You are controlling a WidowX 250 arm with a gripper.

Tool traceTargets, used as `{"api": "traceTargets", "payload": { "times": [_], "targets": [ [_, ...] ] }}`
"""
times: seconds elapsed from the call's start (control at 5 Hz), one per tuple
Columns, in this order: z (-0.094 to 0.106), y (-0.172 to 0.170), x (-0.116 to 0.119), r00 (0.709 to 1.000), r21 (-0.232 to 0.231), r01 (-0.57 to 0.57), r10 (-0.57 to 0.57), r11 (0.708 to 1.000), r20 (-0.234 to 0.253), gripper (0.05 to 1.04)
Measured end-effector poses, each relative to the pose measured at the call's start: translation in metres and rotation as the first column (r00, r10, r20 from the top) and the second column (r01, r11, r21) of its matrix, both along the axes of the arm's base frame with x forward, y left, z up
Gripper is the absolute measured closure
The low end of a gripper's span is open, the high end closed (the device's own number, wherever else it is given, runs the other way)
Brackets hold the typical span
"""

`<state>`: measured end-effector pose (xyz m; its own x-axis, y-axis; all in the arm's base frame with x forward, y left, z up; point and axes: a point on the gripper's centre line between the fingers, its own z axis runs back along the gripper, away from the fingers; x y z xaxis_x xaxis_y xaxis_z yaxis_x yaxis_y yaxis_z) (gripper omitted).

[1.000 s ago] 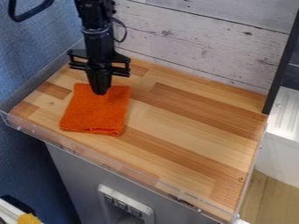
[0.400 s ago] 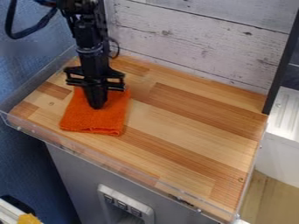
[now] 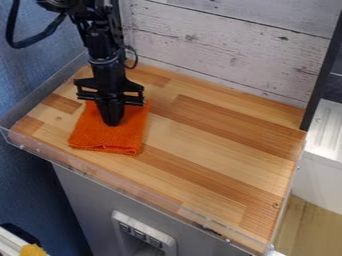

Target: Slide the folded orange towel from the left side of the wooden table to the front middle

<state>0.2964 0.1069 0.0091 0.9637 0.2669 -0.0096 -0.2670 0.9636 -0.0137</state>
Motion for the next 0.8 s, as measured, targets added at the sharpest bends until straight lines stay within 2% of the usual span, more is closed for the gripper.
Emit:
{"api": "traceTargets", "payload": {
  "times": [0.4,0.8],
  "targets": [
    [0.000,-0.039,0.001,0.996,0.008,0.090,-0.090,0.996,0.000,1.025],
    [0.002,-0.079,-0.005,0.983,0.012,0.182,-0.182,0.983,-0.022,1.025]
  ]
}}
